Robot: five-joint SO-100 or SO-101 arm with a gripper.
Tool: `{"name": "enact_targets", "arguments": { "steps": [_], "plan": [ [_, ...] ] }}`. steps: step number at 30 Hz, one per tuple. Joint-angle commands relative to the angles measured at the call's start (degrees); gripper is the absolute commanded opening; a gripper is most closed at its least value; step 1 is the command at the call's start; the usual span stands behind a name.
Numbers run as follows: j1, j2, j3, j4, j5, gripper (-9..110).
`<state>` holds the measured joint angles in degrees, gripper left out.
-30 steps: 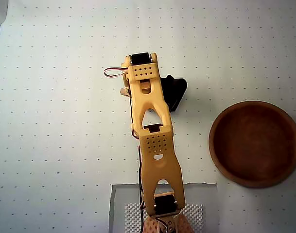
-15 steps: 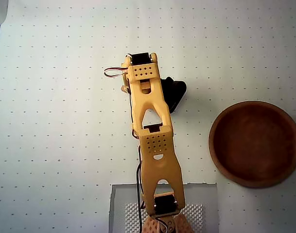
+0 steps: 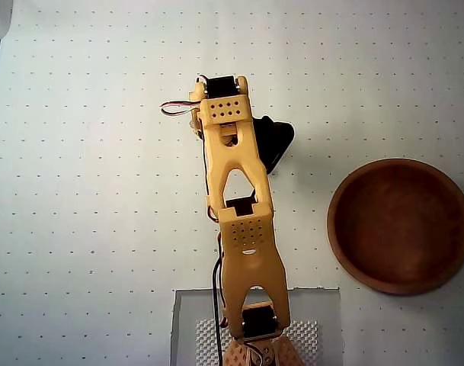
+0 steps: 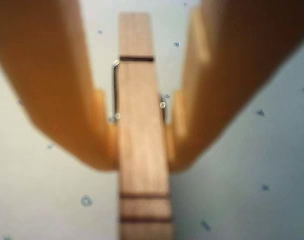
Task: Grasp a clothespin and put it in the bowl.
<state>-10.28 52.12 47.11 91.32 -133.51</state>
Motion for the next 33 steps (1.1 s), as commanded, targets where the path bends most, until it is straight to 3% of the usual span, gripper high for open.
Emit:
{"name": "enact_targets", "arguments": {
  "steps": [1, 13, 33],
  "plan": [
    [0.4, 11.4, -2.8, 1.7, 0.8, -3],
    [0.1, 21.6, -2.8, 7.5, 2.5, -3],
    [2.2, 38.0, -2.6, 11.3, 26.5, -3]
  ]
}}
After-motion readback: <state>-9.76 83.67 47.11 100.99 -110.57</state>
